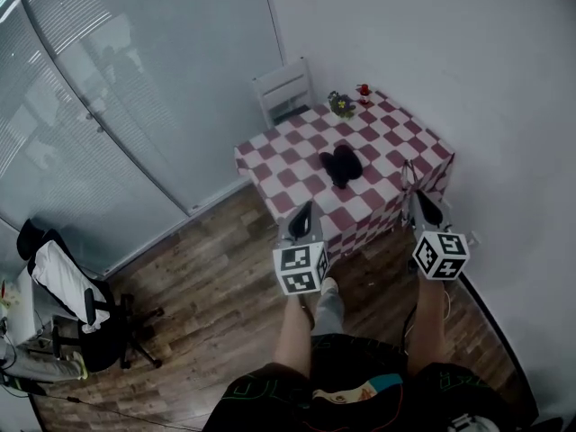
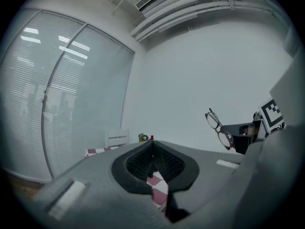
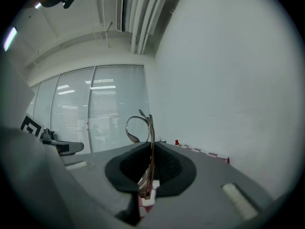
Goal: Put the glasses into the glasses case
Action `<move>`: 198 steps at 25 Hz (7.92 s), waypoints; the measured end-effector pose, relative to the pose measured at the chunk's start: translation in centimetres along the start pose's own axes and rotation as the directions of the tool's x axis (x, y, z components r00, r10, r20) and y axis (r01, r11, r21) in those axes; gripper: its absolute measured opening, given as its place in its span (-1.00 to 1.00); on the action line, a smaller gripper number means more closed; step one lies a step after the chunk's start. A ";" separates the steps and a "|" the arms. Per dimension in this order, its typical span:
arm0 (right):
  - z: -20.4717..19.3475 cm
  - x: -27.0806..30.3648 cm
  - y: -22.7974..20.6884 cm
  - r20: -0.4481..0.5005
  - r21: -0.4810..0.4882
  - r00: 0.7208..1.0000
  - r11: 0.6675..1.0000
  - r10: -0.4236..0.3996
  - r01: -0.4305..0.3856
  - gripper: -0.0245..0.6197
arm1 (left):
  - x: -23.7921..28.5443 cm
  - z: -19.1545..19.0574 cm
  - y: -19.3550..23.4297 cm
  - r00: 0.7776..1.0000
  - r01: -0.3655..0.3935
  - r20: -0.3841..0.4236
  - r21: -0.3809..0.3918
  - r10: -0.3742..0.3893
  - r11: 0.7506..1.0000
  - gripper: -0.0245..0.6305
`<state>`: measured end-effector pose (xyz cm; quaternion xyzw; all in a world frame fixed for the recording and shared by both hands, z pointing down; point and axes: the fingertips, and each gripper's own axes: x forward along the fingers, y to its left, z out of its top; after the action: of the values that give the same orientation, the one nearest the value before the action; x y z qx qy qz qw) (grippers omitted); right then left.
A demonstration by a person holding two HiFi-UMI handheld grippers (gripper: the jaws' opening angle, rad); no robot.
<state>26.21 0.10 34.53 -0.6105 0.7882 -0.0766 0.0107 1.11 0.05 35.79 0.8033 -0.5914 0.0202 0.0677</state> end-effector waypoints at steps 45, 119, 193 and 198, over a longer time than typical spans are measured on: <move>-8.7 23.7 -4.7 -0.288 -0.009 0.957 1.000 -0.021 0.020 -0.86 | 25.3 -10.5 6.9 0.958 0.055 -0.275 -0.117 -0.085 0.992 -0.90; -15.6 37.7 4.1 -0.468 -0.031 0.874 0.986 0.129 -0.162 -0.85 | 30.0 -12.1 15.1 0.947 -0.032 -0.318 -0.197 -0.033 0.980 -0.90; -17.1 35.0 6.1 -0.535 -0.060 0.825 0.967 0.180 -0.249 -0.91 | 27.9 -6.2 13.4 0.981 -0.001 -0.193 -0.160 -0.030 0.987 -0.90; -13.7 36.0 6.9 -0.452 -0.051 0.868 0.965 0.207 -0.257 -0.91 | 27.7 -1.9 14.0 0.994 -0.011 -0.113 -0.070 0.003 0.997 -0.90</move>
<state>8.97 -31.42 49.89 -0.4775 0.8404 -0.1684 -0.1933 -3.87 -30.01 41.99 0.7960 -0.5897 0.0447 0.1293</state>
